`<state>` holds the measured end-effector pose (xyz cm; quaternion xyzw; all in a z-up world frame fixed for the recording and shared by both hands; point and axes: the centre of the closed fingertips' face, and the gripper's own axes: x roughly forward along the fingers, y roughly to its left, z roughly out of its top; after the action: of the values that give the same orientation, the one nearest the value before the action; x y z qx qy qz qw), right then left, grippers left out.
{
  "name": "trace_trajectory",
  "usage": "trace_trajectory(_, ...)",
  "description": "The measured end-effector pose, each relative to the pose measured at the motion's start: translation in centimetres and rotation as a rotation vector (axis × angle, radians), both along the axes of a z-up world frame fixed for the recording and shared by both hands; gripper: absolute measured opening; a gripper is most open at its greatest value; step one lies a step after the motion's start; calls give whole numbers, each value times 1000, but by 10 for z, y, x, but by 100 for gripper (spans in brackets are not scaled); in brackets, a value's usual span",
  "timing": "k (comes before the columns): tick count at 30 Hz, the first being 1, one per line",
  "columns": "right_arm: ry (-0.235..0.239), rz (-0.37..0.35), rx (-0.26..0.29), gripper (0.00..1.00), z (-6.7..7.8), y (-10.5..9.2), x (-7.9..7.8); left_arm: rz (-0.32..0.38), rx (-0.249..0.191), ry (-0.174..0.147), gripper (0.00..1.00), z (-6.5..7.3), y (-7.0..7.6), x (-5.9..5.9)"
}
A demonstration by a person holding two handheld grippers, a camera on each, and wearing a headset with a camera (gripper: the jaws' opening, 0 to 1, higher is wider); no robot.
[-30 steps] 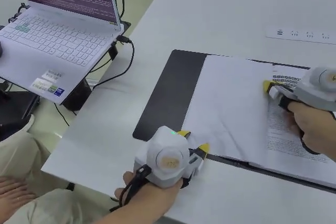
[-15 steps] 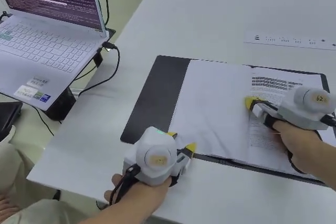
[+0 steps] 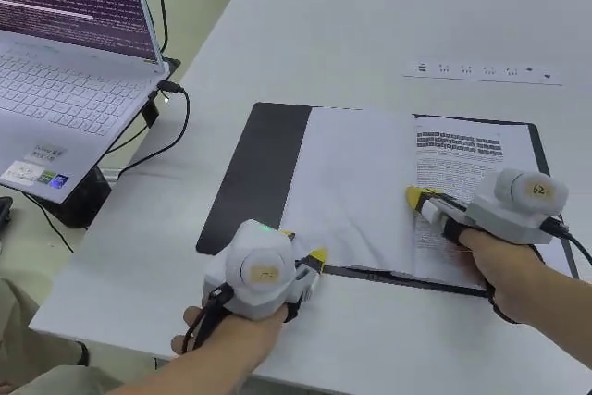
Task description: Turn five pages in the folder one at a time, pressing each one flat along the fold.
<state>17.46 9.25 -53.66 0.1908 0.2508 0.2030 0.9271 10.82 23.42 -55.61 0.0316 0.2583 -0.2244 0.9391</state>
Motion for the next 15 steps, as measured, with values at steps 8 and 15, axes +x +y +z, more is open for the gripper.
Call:
trace_trajectory(8,7,10,6,0,-1,4,-16,-2,1,-2,28,0,0,0)
trace_trajectory(15,17,22,2,0,-2,6,-28,0,-1,-1,28,0,0,0)
